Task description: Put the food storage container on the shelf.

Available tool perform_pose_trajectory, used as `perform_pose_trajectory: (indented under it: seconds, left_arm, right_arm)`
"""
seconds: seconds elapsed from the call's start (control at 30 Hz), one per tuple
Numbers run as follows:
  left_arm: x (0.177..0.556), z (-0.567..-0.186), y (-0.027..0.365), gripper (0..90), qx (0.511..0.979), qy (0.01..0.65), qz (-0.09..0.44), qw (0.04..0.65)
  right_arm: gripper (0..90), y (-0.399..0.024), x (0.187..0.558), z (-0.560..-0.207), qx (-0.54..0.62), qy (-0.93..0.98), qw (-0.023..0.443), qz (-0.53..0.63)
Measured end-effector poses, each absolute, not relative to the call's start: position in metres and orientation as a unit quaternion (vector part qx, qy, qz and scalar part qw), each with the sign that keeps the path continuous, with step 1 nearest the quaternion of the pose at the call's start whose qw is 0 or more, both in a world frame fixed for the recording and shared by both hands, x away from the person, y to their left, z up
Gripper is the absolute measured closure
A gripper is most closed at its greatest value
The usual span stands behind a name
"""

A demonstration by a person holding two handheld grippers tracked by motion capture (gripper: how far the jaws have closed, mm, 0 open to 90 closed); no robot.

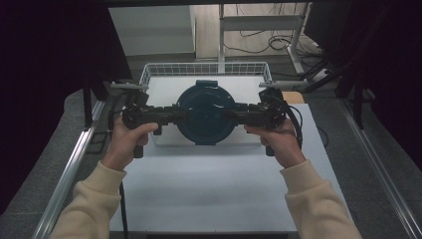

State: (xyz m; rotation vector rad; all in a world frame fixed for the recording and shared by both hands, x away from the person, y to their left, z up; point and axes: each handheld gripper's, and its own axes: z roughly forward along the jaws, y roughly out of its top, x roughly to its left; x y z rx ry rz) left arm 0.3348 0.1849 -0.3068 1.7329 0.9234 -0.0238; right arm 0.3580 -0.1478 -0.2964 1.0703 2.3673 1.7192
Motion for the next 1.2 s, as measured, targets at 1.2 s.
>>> perform_pose_trajectory:
  seconds: [1.2]
  left_arm:
    - [0.446,-0.294,0.19,45.7,0.728,0.403,-0.044,0.552]
  right_arm:
    - [41.4,-0.143,0.459,-0.275,0.376,0.756,-0.003,0.536]
